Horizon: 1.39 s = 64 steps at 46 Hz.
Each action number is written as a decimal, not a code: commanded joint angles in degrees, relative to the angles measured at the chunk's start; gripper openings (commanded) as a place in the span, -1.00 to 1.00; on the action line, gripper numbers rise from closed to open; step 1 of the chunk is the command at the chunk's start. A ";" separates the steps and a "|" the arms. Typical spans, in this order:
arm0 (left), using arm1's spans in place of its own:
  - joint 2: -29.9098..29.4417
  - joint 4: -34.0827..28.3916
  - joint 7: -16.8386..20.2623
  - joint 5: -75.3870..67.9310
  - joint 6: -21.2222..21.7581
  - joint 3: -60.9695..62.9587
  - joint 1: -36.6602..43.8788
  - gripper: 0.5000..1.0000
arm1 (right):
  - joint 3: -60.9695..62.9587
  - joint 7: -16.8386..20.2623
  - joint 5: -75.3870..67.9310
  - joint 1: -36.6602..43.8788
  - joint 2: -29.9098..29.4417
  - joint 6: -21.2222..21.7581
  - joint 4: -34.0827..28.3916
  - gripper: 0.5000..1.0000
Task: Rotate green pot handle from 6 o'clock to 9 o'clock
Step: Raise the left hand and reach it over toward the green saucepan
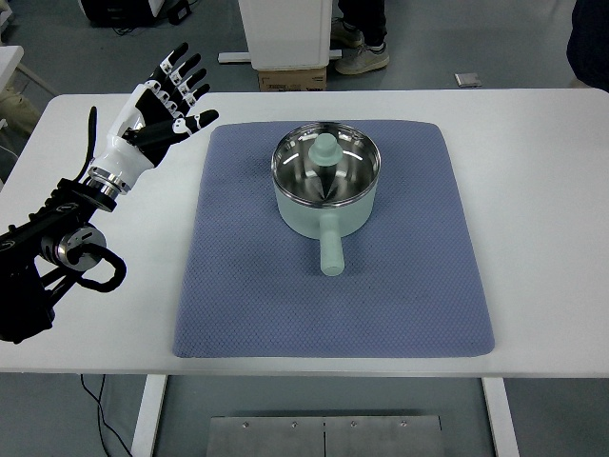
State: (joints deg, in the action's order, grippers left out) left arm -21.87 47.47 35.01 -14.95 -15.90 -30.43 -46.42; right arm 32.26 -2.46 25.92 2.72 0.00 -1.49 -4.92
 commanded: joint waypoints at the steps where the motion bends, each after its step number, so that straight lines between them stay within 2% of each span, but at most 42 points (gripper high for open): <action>1: -0.01 -0.01 -0.01 -1.92 -0.01 0.02 -0.60 1.00 | 0.00 0.00 0.01 0.00 0.00 0.00 0.00 1.00; 23: 0.07 -0.01 -0.01 -12.03 -0.01 0.02 -3.50 1.00 | 0.00 0.00 0.01 0.00 0.00 0.00 0.00 1.00; 33: 0.34 0.07 -0.01 -17.74 -1.42 0.10 -4.55 1.00 | 0.00 0.00 0.01 0.00 0.00 0.00 0.00 1.00; 64: -2.56 10.62 -0.01 -26.79 -1.33 0.19 -6.57 1.00 | 0.00 0.00 0.01 0.00 0.00 0.00 0.00 1.00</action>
State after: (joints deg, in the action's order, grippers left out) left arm -24.39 57.28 35.00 -40.24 -17.25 -30.32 -52.81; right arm 32.26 -2.46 25.93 2.72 0.00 -1.49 -4.92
